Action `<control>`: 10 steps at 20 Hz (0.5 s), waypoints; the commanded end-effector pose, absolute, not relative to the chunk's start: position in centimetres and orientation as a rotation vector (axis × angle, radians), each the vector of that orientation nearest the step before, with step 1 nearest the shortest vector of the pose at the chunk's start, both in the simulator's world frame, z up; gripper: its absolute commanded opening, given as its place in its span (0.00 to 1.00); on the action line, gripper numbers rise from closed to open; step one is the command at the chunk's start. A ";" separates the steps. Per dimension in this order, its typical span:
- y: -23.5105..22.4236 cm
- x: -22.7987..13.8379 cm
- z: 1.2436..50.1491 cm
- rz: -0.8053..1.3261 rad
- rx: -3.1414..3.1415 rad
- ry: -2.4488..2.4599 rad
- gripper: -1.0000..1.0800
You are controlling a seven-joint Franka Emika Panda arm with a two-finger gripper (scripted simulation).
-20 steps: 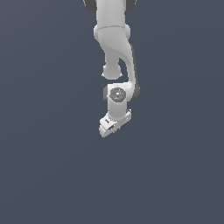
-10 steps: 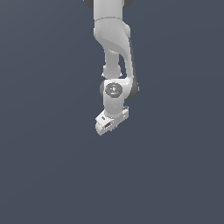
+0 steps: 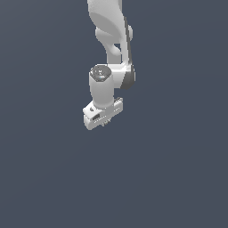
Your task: Pick up the object and move it to a goal position.
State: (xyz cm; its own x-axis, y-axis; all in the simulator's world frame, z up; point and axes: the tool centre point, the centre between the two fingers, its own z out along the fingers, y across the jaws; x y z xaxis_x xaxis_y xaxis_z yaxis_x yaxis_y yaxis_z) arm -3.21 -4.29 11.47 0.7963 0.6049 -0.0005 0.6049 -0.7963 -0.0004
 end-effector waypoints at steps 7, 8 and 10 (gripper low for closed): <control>-9.9 -2.8 20.6 -0.001 -2.975 -1.003 0.00; -10.6 -2.7 21.7 -0.002 -2.975 -1.003 0.00; -11.9 -2.6 23.8 -0.002 -2.975 -1.003 0.00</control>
